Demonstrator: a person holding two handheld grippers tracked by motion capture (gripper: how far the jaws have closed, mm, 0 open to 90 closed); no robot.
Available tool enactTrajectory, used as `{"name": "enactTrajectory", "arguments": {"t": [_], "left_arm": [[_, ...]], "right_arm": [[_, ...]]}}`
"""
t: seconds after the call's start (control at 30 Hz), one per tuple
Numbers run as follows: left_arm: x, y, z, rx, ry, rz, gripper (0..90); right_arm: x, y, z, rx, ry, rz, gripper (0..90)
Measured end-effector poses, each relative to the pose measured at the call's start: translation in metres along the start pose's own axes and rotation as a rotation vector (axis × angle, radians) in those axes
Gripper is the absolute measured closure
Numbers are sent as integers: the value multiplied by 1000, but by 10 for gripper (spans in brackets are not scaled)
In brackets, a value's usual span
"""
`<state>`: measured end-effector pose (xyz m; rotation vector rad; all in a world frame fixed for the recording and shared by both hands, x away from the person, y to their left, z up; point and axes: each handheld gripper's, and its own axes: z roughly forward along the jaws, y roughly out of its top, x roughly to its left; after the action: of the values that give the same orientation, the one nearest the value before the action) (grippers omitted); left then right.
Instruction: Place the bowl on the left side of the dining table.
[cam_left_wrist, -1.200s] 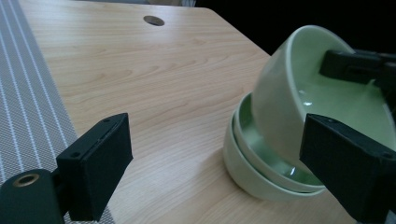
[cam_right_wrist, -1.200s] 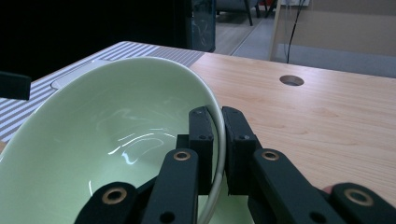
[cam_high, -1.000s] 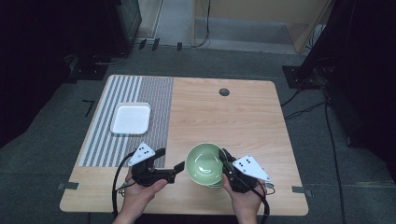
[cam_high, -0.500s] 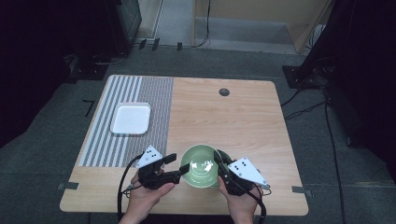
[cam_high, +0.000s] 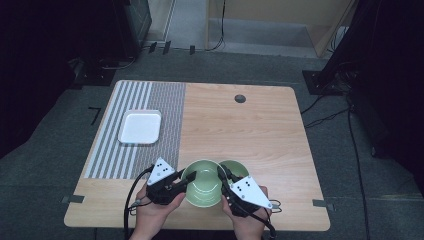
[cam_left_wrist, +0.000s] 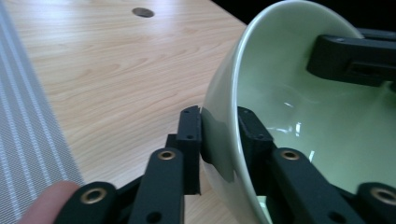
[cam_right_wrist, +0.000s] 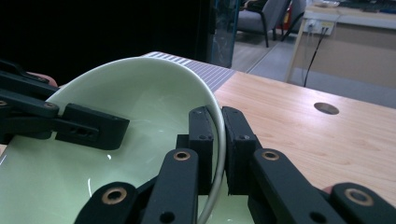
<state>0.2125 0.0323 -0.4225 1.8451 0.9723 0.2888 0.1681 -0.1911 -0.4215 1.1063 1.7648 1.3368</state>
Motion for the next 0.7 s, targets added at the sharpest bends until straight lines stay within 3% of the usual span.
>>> {"name": "enactTrajectory", "arguments": {"t": [0.13,0.17,0.2,0.4,0.5,0.6,0.63,0.67,0.7], "left_arm": [[-3,-2,2,13,83,53,836],[-3,-2,2,13,83,53,839],[-4,-2,1,5,115,68,842],[-1,-1,-2,-12,106,77,846],[2,1,-5,-20,94,88,845],[6,1,-5,-11,109,106,842],[8,0,-5,-13,106,100,842],[8,0,-5,-13,106,100,843],[11,0,-6,-15,95,88,843]], "right_arm": [[12,-3,1,-11,-46,-41,845],[12,-3,1,-11,-46,-41,845],[15,-5,1,-17,-53,-32,845],[18,-7,3,-15,-59,1,844],[18,-5,1,-26,-37,17,830],[15,-2,0,-41,1,54,692],[14,-1,-1,-43,-1,62,637],[14,-1,-1,-43,-1,62,637],[13,1,-2,-42,-2,68,563]]}}
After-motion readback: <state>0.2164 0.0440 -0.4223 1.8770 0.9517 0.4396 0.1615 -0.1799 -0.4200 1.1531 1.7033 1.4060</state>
